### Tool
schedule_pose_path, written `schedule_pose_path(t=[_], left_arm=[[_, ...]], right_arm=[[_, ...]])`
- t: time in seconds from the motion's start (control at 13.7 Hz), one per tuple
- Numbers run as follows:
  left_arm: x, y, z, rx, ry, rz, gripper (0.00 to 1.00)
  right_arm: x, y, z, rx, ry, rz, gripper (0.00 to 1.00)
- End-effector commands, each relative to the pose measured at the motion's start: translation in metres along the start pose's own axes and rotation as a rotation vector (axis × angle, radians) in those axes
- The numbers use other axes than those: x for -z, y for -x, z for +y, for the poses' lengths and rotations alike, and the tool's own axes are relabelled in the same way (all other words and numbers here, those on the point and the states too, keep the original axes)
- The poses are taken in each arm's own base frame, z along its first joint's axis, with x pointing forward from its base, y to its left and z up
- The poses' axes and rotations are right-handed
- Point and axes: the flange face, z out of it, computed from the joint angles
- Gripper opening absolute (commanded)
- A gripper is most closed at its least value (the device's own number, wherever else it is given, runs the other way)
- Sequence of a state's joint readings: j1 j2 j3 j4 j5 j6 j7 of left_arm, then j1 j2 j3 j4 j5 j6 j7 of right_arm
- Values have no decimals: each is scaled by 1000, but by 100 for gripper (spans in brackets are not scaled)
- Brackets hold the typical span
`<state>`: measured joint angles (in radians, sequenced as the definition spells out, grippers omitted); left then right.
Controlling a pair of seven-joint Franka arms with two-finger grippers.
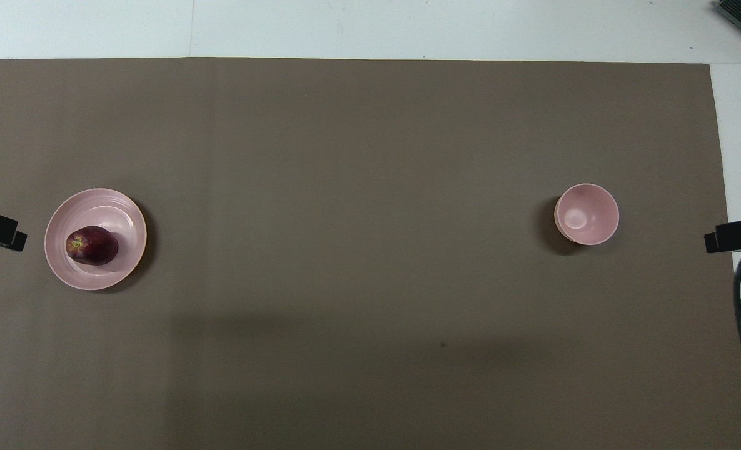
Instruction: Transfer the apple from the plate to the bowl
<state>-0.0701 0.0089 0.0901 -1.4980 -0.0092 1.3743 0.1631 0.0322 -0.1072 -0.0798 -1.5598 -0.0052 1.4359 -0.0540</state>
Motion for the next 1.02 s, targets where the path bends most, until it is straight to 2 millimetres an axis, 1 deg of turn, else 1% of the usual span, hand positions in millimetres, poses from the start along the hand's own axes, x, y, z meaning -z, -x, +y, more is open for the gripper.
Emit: schedule_pose_path(t=[0.0, 0.15, 0.22, 0.44, 0.66, 0.73, 0.88, 0.95], left_arm=[[-7, -7, -9, 19, -4, 20, 100], [-22, -13, -13, 20, -4, 25, 100], [-31, -15, -19, 29, -2, 21, 100], [-61, -22, -25, 31, -3, 30, 100], [-89, -30, -36, 45, -5, 51, 100], [-102, -35, -39, 49, -6, 48, 100], [-128, -40, -56, 71, -6, 59, 100], [-140, -42, -59, 47, -7, 58, 100]], right_arm=[[-1, 2, 3, -25, 1, 7, 100], [-2, 2, 3, -26, 1, 4, 100], [-1, 3, 3, -25, 1, 6, 100], [-2, 5, 3, -26, 0, 4, 100], [-2, 5, 3, -26, 0, 3, 100], [-2, 5, 3, -26, 0, 3, 100], [-2, 5, 5, -28, 0, 3, 100], [-2, 5, 5, -29, 0, 3, 100]])
